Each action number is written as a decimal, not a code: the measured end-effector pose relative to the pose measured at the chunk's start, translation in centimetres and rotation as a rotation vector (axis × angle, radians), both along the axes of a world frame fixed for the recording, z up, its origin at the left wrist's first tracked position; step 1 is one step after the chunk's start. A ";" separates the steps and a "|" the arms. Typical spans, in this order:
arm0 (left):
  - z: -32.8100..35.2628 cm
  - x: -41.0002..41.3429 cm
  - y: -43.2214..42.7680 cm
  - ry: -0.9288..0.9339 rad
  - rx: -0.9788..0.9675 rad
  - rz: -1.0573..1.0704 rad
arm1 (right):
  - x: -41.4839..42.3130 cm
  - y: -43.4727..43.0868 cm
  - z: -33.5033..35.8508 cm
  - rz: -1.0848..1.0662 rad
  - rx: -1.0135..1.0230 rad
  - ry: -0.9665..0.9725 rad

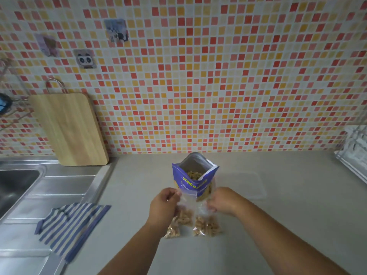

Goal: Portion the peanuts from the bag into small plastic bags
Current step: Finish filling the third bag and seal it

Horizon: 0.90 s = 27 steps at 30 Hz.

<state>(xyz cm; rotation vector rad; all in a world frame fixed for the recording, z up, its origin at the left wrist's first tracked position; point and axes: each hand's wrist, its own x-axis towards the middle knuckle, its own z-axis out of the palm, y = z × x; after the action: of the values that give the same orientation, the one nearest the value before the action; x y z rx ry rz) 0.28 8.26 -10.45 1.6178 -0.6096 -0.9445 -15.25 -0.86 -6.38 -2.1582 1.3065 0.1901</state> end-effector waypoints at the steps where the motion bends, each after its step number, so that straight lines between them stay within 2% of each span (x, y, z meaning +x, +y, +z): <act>1: -1.4 -0.1 0.1 0.003 0.054 0.009 | 0.2 0.3 -1.5 -0.026 -0.041 0.088; 6: -5.0 -0.3 -0.3 -0.083 0.194 0.013 | 0.5 1.7 -6.4 -0.260 -0.108 0.153; 13: -6.8 -0.3 -0.7 -0.567 0.245 -0.090 | 0.6 0.9 -8.9 -0.347 -0.086 0.018; 19: -8.0 -0.1 -0.6 -0.702 0.279 -0.157 | 0.9 1.2 -9.7 -0.341 -0.140 0.076; 23: -7.6 0.0 -0.4 -0.685 0.304 -0.215 | 1.5 1.6 -9.0 -0.370 -0.057 -0.117; 27: -6.7 0.3 -0.3 -0.684 0.260 -0.186 | 0.7 1.8 -7.1 -0.502 0.197 -0.527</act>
<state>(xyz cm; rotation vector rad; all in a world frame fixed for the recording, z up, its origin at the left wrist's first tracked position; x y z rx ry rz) 0.54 7.98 -17.13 2.1619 -1.1534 -0.5983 -14.52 0.97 -13.50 -1.5106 1.3837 -0.4092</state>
